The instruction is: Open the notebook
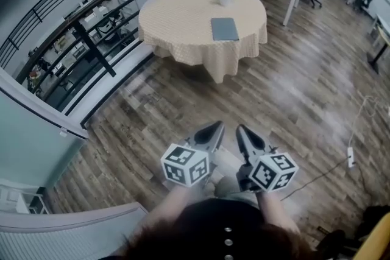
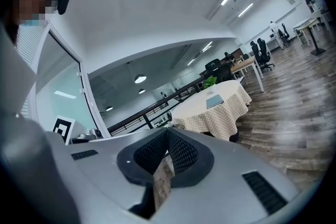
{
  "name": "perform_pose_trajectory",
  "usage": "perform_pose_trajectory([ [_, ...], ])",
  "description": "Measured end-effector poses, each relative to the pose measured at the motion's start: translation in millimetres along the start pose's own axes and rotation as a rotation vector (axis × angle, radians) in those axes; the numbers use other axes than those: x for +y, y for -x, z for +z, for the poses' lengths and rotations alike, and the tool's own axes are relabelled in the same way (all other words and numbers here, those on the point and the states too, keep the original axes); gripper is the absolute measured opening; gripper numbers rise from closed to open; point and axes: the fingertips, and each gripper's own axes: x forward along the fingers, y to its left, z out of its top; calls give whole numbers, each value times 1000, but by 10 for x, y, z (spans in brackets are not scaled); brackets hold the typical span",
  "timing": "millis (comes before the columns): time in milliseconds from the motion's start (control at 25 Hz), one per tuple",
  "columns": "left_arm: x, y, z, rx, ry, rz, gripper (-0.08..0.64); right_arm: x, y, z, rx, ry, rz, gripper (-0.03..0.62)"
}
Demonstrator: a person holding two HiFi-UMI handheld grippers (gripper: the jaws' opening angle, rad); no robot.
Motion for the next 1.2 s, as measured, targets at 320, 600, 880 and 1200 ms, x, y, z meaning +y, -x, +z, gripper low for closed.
perform_pose_trajectory([
  [320,220,-123,75,-3,15,9,11,-172,-191,-72,24,-17,-54,12],
  [600,578,-473,87,7,32,40,11,-368,-615,61,39,8,-14,12],
  [880,1142,-1135,444,-14,29,92,11,-847,-1312,659,11,41,23,12],
  [1200,1516,-1950,955,-34,3,118,11,-1528,-1922,1292,4,24,19,12],
])
